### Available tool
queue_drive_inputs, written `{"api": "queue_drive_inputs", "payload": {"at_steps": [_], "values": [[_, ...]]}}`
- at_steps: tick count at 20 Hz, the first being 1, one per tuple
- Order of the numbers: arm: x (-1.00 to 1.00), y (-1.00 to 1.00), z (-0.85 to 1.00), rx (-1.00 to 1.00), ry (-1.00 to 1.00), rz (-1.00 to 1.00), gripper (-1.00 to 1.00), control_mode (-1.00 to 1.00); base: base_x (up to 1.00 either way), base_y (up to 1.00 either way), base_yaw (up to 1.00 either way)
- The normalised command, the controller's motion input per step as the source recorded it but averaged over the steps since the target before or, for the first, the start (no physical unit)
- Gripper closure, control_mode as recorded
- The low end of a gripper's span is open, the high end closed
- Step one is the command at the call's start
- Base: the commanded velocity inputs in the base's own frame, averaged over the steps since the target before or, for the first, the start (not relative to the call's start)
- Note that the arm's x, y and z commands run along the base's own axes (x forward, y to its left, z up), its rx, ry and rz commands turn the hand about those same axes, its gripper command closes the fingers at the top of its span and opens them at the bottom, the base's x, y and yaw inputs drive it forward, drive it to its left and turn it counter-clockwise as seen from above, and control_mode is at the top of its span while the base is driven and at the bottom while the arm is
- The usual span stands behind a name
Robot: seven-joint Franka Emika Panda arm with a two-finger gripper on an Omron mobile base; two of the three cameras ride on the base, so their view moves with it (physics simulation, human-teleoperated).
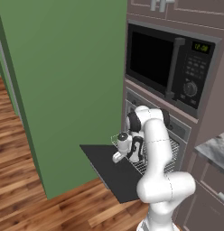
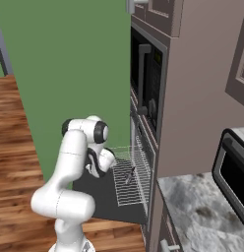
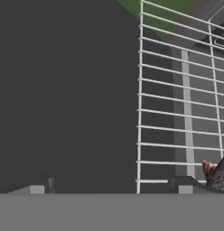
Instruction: Place the fish on the bottom rack of the oven, and slide the tray back inside. Close the oven door.
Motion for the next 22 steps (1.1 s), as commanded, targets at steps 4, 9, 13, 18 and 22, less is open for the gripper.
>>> {"api": "queue_drive_inputs", "payload": {"at_steps": [4,9,13,18,22], "values": [[0.11,0.08,-0.29,0.07,0.08,-0.04,-1.00,-1.00,0.00,0.00,0.00],[0.18,-0.04,-0.03,0.01,0.02,0.11,-1.00,-1.00,0.00,0.00,0.00],[0.02,-0.08,0.00,-0.01,0.00,0.35,-1.00,-1.00,0.00,0.00,0.00],[0.00,-0.06,0.03,-0.02,0.00,0.36,-1.00,-1.00,0.00,0.00,0.00],[0.12,-0.12,0.21,0.00,0.00,0.35,-1.00,-1.00,0.00,0.00,0.00]]}}
